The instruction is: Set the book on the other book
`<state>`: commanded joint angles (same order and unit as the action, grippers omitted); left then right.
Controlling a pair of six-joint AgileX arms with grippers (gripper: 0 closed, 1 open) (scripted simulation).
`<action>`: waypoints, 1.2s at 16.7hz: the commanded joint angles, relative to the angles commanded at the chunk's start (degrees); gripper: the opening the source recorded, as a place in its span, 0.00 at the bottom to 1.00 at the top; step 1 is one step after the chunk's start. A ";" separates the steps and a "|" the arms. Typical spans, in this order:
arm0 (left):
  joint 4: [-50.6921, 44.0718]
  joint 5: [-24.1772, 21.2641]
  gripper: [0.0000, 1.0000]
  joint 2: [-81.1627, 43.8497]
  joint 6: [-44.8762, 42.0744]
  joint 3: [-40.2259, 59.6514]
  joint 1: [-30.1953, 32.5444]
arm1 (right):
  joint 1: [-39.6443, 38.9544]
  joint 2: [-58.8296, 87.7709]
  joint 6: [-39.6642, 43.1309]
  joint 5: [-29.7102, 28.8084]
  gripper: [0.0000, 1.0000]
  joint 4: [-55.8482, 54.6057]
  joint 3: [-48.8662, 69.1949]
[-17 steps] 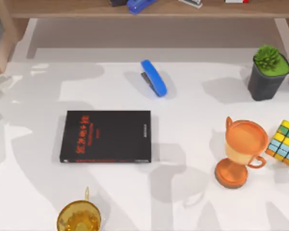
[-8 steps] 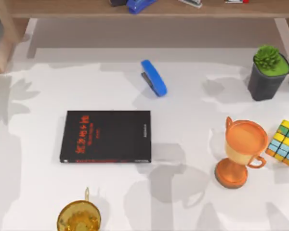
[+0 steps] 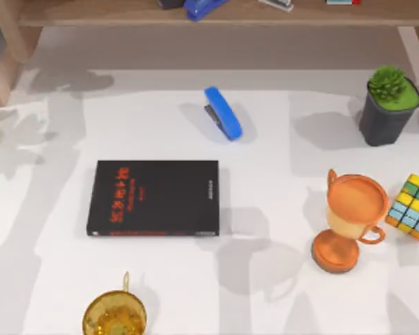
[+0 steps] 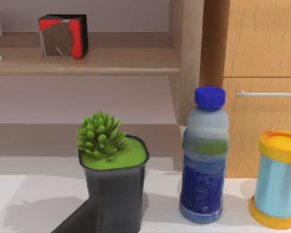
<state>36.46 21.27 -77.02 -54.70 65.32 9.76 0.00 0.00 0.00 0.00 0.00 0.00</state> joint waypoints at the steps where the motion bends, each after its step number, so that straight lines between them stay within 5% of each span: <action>1: -0.51 2.39 0.00 0.72 -2.15 -2.72 3.49 | 0.00 0.00 0.00 0.00 1.00 0.00 0.00; 6: -5.13 11.25 0.00 -1.23 -8.20 -17.11 19.90 | 0.00 0.00 0.00 0.00 1.00 0.00 0.00; 12: -11.95 16.15 0.00 -10.21 -8.90 -31.60 34.51 | 0.00 0.00 0.00 0.00 1.00 0.00 0.00; 20: -14.08 17.06 0.00 -14.49 -8.67 -35.46 38.71 | 0.00 0.00 0.00 0.00 1.00 0.00 0.00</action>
<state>22.38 38.33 -91.51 -63.37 29.86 48.47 0.00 0.00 0.00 0.00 0.00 0.00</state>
